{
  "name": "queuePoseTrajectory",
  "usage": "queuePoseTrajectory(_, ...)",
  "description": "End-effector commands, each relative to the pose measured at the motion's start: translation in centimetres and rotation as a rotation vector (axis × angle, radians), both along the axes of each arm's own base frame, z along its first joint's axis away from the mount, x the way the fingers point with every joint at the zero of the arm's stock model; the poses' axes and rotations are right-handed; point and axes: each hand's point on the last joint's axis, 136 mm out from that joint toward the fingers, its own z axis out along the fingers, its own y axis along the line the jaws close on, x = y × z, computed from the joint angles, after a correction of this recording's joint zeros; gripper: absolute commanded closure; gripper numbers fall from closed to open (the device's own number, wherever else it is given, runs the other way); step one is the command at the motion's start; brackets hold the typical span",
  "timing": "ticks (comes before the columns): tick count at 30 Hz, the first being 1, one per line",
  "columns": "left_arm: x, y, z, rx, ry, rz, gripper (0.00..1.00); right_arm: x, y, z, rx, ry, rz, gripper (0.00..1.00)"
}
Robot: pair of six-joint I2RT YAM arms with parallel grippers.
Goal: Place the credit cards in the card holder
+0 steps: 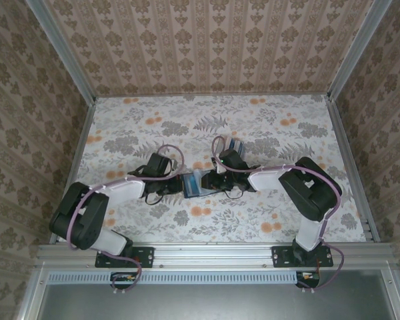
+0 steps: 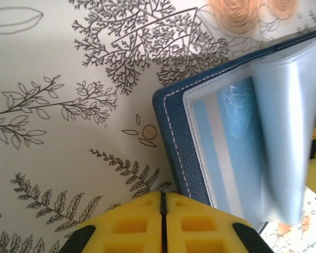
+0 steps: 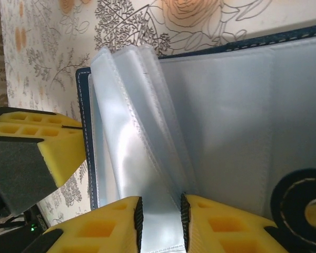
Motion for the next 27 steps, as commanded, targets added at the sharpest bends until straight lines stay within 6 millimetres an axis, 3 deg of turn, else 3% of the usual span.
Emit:
queuePoseTrajectory(1, -0.2, 0.1, 2.3, -0.044, -0.030, 0.010, 0.87, -0.6, 0.7, -0.2, 0.034, 0.011, 0.031, 0.72)
queuePoseTrajectory(6, 0.8, 0.2, 6.3, -0.092, -0.100, 0.027, 0.80, -0.5, 1.2, 0.1, 0.080, 0.010, 0.034, 0.69)
queuePoseTrajectory(9, 1.2, -0.1, 7.2, -0.112, -0.109, 0.019, 0.79, -0.5, 1.4, 0.2, 0.086, 0.005, 0.045, 0.63)
queuePoseTrajectory(19, 2.2, -2.8, 5.1, -0.179, -0.037, -0.012, 0.83, -0.3, 1.9, 0.8, 0.120, -0.003, 0.048, 0.65)
queuePoseTrajectory(27, 2.5, -3.3, 4.3, -0.189, -0.022, -0.012, 0.85, -0.1, 1.9, 2.0, 0.138, -0.020, 0.050, 0.64)
